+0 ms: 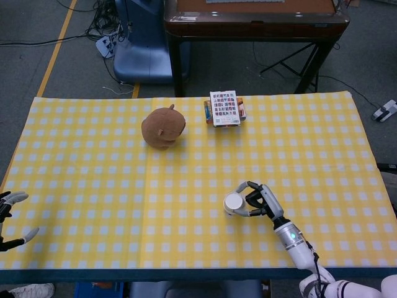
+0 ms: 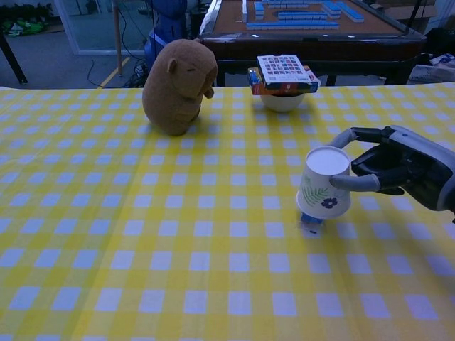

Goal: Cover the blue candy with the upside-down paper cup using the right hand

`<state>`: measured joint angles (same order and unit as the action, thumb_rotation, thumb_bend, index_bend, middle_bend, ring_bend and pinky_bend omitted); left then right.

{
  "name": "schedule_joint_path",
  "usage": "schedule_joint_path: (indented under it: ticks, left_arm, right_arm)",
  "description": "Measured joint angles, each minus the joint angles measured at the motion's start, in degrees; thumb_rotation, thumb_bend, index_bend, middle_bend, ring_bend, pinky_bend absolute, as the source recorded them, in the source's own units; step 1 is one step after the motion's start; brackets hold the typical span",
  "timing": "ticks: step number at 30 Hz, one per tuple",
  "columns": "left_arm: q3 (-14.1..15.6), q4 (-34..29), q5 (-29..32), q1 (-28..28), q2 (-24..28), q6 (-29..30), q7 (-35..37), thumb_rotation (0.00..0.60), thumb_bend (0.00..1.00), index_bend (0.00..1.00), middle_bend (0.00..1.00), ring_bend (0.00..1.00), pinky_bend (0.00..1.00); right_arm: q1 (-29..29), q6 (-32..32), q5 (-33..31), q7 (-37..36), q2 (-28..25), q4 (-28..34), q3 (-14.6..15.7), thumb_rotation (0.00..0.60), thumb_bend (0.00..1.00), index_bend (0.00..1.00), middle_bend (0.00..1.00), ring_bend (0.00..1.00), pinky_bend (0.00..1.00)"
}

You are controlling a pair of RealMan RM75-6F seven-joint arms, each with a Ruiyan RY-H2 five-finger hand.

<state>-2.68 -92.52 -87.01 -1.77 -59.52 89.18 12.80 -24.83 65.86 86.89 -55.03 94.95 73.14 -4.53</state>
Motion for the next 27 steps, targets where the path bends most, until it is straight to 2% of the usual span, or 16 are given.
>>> schedule_joint_path:
  ticks: [9,21,24,27]
  left_arm:
    - [-0.03,-0.05,-0.01,0.18,0.18,0.32,0.41,0.600,0.05,0.29,0.22,0.14,0.42]
    - [-0.20,0.04,0.05,0.43,0.52,0.80,1.32,0.600,0.05,0.29,0.22,0.14,0.42]
    - [-0.20,0.04,0.07,0.49,0.62,0.84,1.47,0.600,0.05,0.29,0.22,0.14,0.42]
    - [-0.22,0.01,0.06,0.52,0.68,0.89,1.55,0.600,0.05,0.29,0.22,0.14,0.42]
  right_arm:
    - [-1.31,-0.69,0.36,-1.98,3.11,-4.59,0.17,0.600,0.00,0.59,1.00,0.95,1.00]
    - [-2.22,-2.32,0.02,-2.08,4.49,-6.45,0.79,0.600,0.00,0.59,1.00,0.95,1.00]
    - [-2.34,-2.39,0.22,-2.16,4.52,-6.66,1.02,0.600,0.00,0.54,1.00,0.95,1.00]
    - [-2.45,-2.39,0.63,-2.57,4.29,-6.68,1.38,0.600,0.00,0.46,1.00,0.95,1.00]
